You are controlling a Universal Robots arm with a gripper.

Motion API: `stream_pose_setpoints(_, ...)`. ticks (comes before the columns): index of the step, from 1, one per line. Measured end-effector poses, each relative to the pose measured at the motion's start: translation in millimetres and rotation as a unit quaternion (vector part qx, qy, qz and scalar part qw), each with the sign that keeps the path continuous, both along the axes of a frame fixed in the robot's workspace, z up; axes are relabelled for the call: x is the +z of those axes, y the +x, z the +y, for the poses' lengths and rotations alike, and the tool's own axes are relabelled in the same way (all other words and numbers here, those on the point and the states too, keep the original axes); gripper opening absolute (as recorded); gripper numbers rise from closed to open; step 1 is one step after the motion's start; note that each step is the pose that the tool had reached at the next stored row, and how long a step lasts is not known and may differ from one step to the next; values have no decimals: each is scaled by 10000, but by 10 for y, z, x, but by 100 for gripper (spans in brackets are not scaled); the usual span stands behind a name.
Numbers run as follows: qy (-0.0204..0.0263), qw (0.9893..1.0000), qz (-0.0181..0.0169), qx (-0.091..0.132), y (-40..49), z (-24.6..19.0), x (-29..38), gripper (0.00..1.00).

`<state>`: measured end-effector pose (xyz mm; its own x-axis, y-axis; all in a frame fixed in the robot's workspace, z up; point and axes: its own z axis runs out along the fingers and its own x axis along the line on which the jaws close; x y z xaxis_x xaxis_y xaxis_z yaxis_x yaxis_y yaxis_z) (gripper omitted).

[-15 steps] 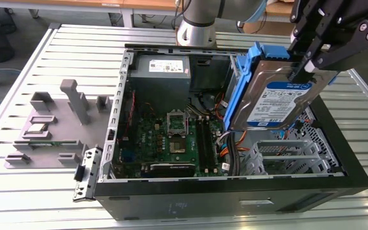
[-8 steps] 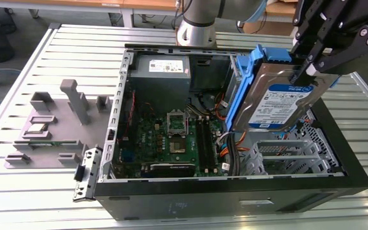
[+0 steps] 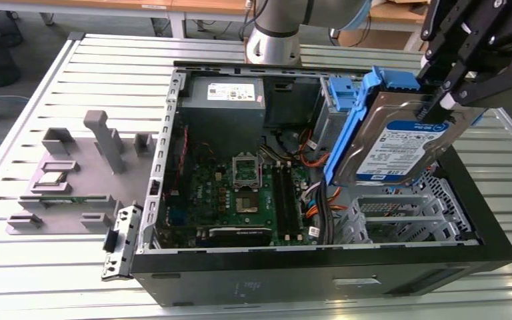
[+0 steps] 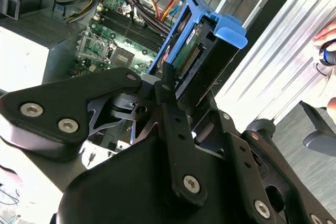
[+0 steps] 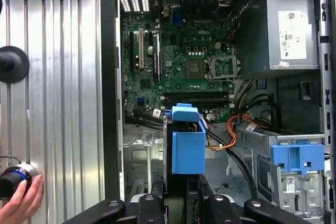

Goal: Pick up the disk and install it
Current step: 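Pick up the disk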

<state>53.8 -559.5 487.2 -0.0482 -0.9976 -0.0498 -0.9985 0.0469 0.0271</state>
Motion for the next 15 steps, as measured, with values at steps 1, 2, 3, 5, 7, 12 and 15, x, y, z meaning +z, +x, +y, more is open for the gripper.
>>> stream_pose_setpoints(1, 0, 10000, 0, -4, 9, -7, -3, 35)
stream_pose_setpoints(2, 0, 10000, 0, -8, 19, -14, -7, 35)
stream_pose_setpoints(3, 0, 10000, 0, -11, 27, -19, -10, 35)
stream_pose_setpoints(5, 1, 10000, 0, -15, 37, -27, -21, 35)
stream_pose_setpoints(7, 0, 10000, 0, -17, 43, -33, -33, 35)
stream_pose_setpoints(12, 0, 10000, 0, -18, 59, -38, -65, 35)
stream_pose_setpoints(15, 0, 10000, 0, -19, 105, -39, -76, 35)
